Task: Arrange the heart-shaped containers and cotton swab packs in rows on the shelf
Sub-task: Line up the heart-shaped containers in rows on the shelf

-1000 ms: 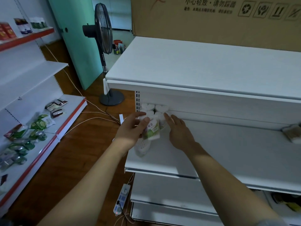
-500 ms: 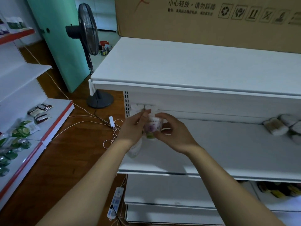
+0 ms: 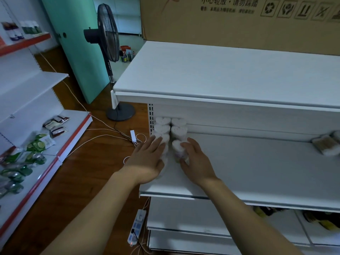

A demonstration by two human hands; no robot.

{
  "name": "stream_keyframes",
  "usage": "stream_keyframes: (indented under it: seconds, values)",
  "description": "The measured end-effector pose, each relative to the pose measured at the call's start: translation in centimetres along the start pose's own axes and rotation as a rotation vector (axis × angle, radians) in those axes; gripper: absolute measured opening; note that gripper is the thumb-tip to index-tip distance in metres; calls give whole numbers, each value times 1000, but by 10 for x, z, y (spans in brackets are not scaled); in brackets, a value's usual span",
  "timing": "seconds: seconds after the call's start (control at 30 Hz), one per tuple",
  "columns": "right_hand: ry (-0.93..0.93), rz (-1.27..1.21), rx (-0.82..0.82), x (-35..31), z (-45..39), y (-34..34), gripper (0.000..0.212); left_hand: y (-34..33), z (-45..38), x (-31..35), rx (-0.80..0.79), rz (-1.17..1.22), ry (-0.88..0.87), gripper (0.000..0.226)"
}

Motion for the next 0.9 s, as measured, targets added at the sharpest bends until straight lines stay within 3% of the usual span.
stream_keyframes:
  seconds: [0.2,0.3,0.43,0.57,0.8,0.9]
  values:
    - [-11,79,35,3,-10,-12,50,-3,-3,0,-25,23,-28,60]
    - [-5,147,53,5,-13,-12,50,-3,-4,0,-28,8,-29,74]
    - [-6,206,71,3,-15,-13,49,-2,-6,-1,-26,17,-28,59]
    - [-16,214,50,5,-17,-17,53,-2,-8,-1,-10,44,-18,58]
    - [-14,207,12,3,-11,-7,68,10,-10,9,111,95,22,52]
    - [-27,263,48,6,-4,9,65,16,-17,23,177,87,30,52]
Point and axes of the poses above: each hand's wrist, its own z-axis away from the middle knuckle, its own y-axis out of the back of the hand, x = y × z, the point moved 4 cm from there along -z, towards the middle knuckle, and after that the axes turned 2 degrees about z, right-handed, at the moved point
